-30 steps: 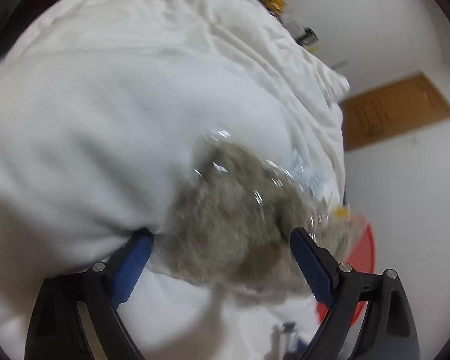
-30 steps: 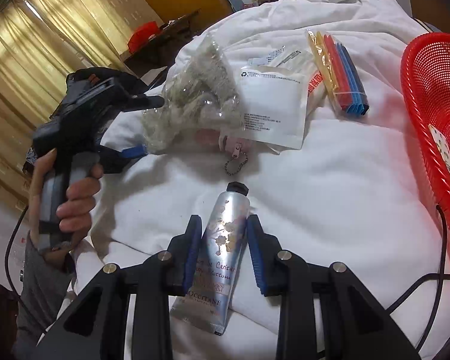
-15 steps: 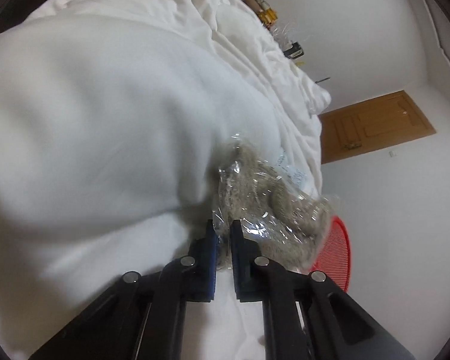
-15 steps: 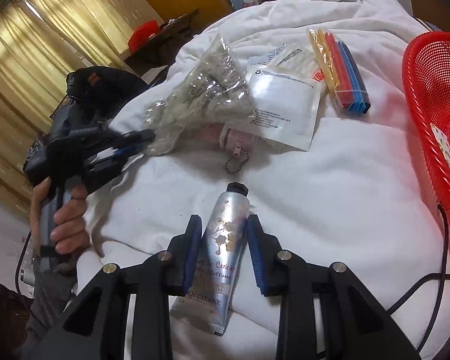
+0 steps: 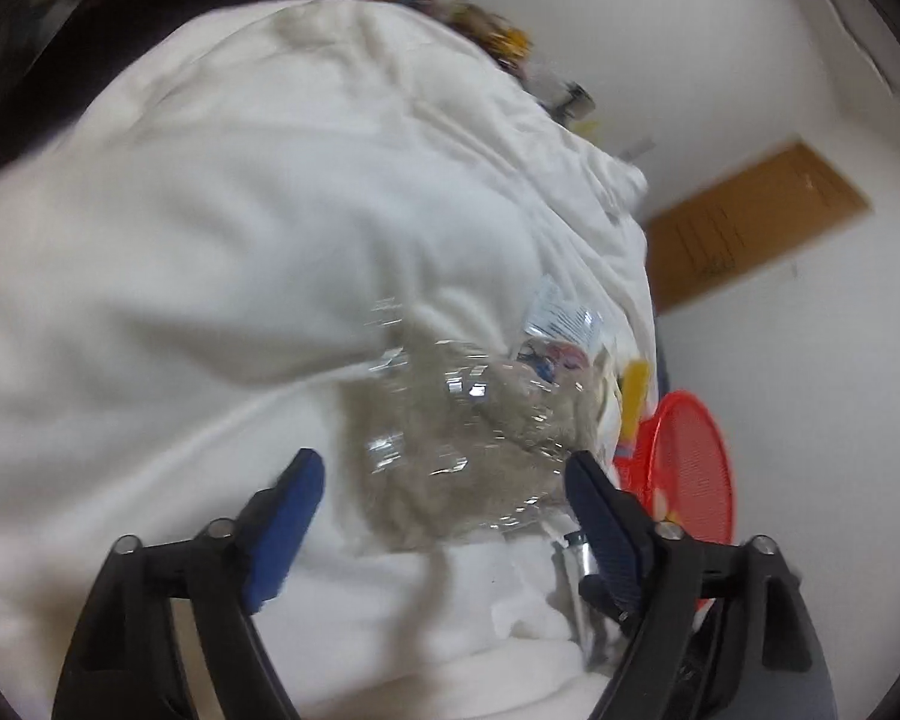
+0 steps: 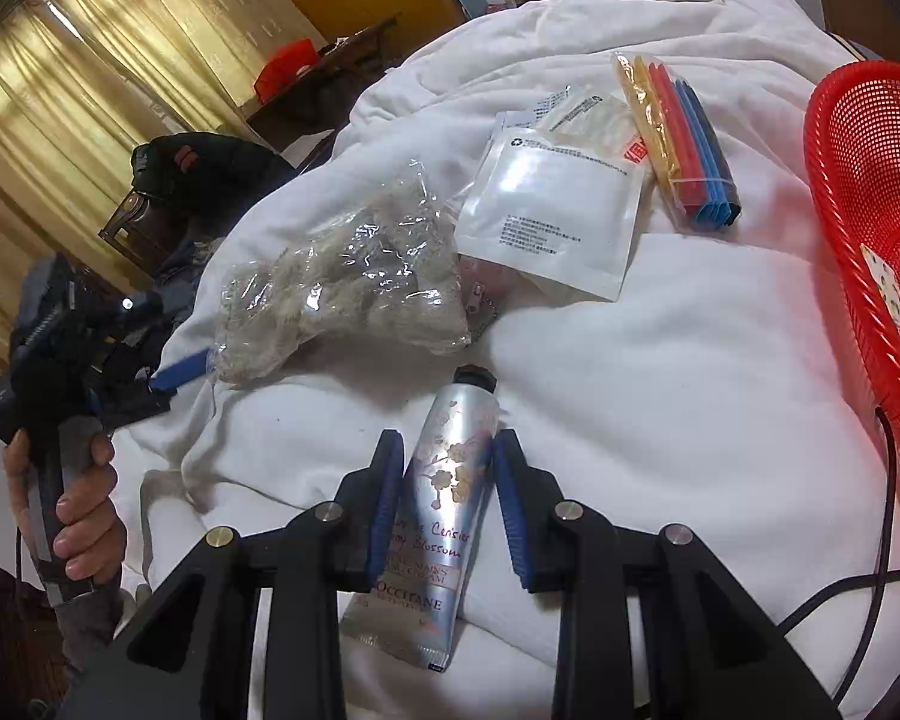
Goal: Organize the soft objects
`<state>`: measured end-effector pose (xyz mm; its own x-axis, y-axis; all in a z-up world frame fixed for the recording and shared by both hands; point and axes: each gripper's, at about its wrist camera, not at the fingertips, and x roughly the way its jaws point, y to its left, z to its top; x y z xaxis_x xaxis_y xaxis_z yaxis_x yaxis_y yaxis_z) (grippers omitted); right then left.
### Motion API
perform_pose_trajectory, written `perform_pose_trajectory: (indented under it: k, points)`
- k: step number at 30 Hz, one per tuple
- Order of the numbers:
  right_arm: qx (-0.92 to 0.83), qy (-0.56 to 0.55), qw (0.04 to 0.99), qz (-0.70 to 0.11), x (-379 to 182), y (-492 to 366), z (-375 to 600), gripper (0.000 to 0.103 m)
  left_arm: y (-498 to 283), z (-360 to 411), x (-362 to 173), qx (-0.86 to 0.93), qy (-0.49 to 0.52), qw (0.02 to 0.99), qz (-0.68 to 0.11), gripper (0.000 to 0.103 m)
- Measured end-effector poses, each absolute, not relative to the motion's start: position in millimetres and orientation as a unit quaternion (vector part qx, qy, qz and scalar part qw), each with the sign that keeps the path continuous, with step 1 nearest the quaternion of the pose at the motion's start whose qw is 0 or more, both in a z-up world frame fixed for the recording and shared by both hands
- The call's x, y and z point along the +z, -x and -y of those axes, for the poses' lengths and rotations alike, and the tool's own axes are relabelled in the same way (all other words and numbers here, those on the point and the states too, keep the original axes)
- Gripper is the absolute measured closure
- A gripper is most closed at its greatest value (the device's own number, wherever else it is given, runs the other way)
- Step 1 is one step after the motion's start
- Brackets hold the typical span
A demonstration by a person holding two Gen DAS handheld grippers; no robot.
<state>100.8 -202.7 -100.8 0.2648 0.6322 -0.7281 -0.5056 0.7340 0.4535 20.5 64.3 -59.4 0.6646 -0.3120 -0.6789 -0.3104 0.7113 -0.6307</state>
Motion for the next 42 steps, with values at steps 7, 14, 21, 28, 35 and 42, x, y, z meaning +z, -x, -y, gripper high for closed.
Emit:
perform_pose_trajectory:
  k: [7, 14, 21, 28, 35, 42]
  points:
    - [0.358, -0.068, 0.791, -0.491, -102.0, -102.0, 203.8, 0.073, -32.9, 1.6, -40.9, -0.009, 0.148, 0.905, -0.399, 0.014]
    - [0.356, -0.073, 0.792, -0.49, -101.6, -102.6, 206.0, 0.073, -19.0, 46.5, -30.3, -0.057, 0.022, 0.921, -0.385, 0.014]
    - [0.338, -0.088, 0.802, -0.485, -99.6, -104.3, 215.6, 0.08, -15.0, 67.2, -25.7, -0.04, -0.063, 0.929, -0.363, 0.01]
    - [0.339, -0.106, 0.791, -0.498, -104.0, -109.3, 220.5, 0.082, -32.3, 99.6, -61.9, -0.028, -0.163, 0.904, -0.393, 0.01]
    - [0.342, -0.117, 0.784, -0.504, -105.0, -109.9, 221.2, 0.079, -48.5, 130.4, -77.1, -0.008, -0.279, 0.876, -0.394, 0.025]
    - [0.342, -0.124, 0.779, -0.511, -106.7, -113.4, 220.9, 0.078, -60.1, 122.5, -93.0, 0.009, -0.274, 0.869, -0.413, 0.067]
